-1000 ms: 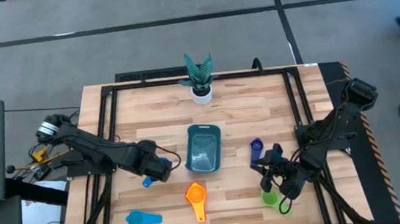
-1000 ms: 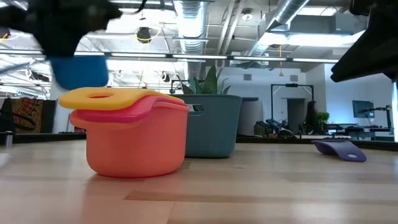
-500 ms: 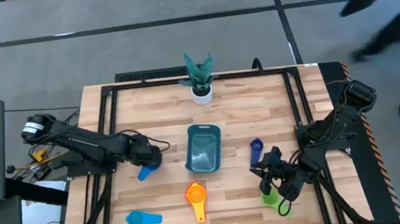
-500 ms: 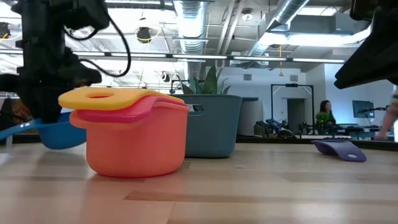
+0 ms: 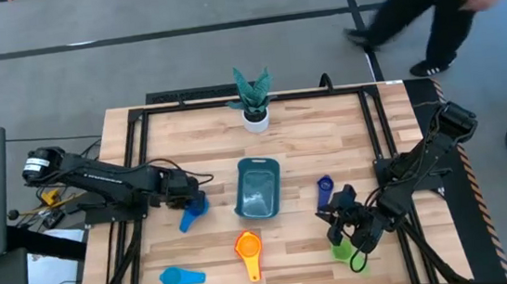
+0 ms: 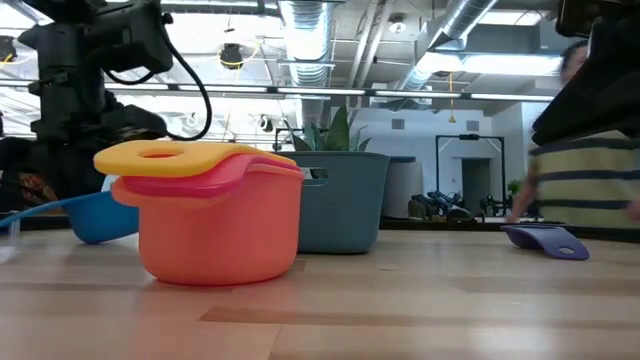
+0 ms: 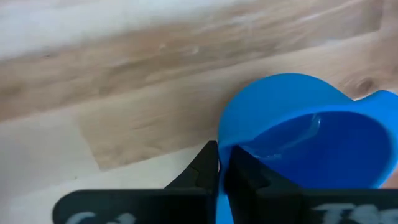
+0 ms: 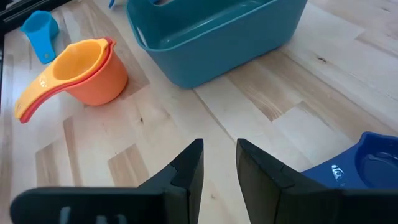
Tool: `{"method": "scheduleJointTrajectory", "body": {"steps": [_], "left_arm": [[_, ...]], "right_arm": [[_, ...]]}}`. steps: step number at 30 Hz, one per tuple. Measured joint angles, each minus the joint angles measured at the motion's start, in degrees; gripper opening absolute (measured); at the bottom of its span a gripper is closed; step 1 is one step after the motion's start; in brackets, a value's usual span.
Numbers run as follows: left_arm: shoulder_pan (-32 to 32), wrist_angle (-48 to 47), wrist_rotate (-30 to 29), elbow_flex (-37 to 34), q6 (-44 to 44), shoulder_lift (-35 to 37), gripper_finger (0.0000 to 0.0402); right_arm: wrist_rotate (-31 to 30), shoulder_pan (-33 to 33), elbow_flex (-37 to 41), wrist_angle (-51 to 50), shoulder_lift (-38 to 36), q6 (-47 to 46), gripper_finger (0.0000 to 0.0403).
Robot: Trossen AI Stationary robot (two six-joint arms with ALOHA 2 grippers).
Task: Nest measuring cups in basket
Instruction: Remove the yellow measuring cup from the stacked measuring cup
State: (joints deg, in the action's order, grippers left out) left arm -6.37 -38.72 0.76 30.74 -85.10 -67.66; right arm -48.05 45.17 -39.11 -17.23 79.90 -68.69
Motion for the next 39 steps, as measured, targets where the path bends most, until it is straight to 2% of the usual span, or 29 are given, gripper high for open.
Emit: {"method": "scheduleJointTrajectory", "body": {"steps": [4,10,17,21,27,33,39], "left_arm": [[-0.19,1.58,0.46,0.00,0.45,-0.02,0.0016],[-0.35,2.27,0.01,2.26,3.55,-0.07,0.0062],[-2.49,0.24,-6.59,8.62,10.39,-0.09,0.0109],[-4.18,-2.25,-10.05,12.95,12.86,-0.07,0.0114],[-6.35,-6.85,-12.09,16.34,12.94,-0.07,0.0114],[-12.42,2.51,-12.34,17.16,15.05,-0.15,0.0114],[-19.69,15.83,-14.73,17.16,16.13,-4.41,0.0114]], "right_arm": [[0.00,0.00,0.00,-0.30,0.00,0.18,0.0119],[0.00,0.00,0.00,-0.50,0.00,0.35,0.0119],[-0.04,-0.28,0.00,-0.51,-0.02,0.77,0.0119],[-0.04,-0.42,0.00,-0.39,-0.02,1.19,0.0119],[-0.04,-0.70,0.00,-0.36,-0.02,1.23,0.0119],[-0.04,-0.70,0.00,-0.45,-0.02,1.75,0.0119],[-0.07,-0.72,0.00,-0.28,-0.02,3.20,0.0119]]}}
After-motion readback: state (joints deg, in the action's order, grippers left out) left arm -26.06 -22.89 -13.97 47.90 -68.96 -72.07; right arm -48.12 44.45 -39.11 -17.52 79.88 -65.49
